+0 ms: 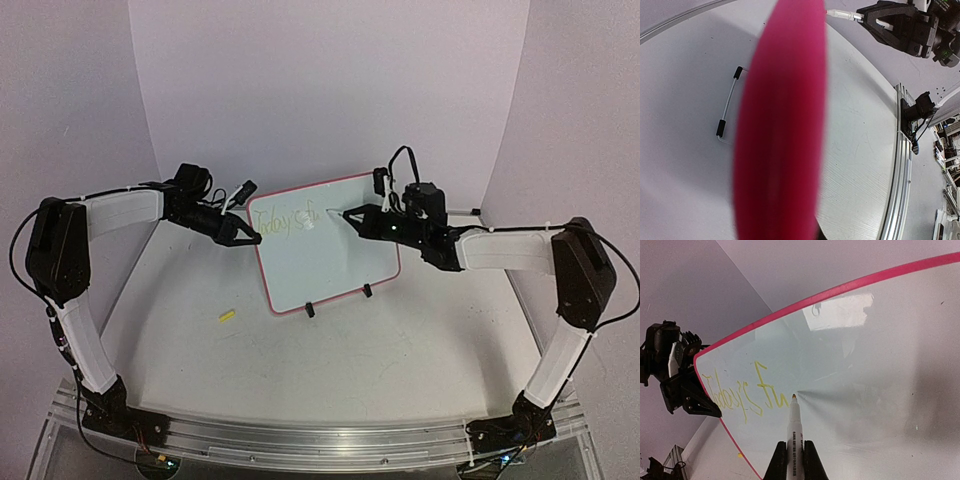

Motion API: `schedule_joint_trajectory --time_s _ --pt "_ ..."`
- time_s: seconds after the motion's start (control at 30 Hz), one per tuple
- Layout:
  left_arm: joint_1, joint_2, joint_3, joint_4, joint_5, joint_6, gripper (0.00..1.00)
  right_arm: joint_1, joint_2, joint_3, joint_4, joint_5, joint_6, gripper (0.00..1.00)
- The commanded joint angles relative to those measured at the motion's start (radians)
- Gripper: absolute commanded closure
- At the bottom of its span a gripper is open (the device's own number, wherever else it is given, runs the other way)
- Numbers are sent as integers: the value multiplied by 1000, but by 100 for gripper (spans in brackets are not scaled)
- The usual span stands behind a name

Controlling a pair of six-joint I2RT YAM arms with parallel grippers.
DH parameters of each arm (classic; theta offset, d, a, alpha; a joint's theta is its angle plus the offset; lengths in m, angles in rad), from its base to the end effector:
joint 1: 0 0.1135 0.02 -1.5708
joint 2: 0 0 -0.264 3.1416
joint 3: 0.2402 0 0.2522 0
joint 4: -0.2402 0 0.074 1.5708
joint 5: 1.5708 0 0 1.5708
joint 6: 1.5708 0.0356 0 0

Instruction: Write a sentence on the whiteboard

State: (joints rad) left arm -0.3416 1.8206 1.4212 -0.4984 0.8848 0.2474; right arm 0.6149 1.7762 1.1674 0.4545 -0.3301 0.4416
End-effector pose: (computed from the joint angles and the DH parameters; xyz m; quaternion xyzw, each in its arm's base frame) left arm 0.3624 -0.1581 0.2538 0.3829 0.7753 -0.4177 0.2790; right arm 0.3327 0.2491 0.2645 -0.1713 0.7371 0.4312 0.4913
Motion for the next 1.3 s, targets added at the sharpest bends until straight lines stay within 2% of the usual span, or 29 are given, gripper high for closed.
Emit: schedule_joint_trajectory --time_s 0.0,0.63,1.27 --pt "-24 1 22 -47 -35 37 100 -4 -37 59 24 2 -18 100" --pt "-25 11 23 -45 -33 36 100 -4 59 135 13 -12 -12 100" --pt "-25 12 24 -47 -32 34 100 -4 48 32 -3 10 -10 100"
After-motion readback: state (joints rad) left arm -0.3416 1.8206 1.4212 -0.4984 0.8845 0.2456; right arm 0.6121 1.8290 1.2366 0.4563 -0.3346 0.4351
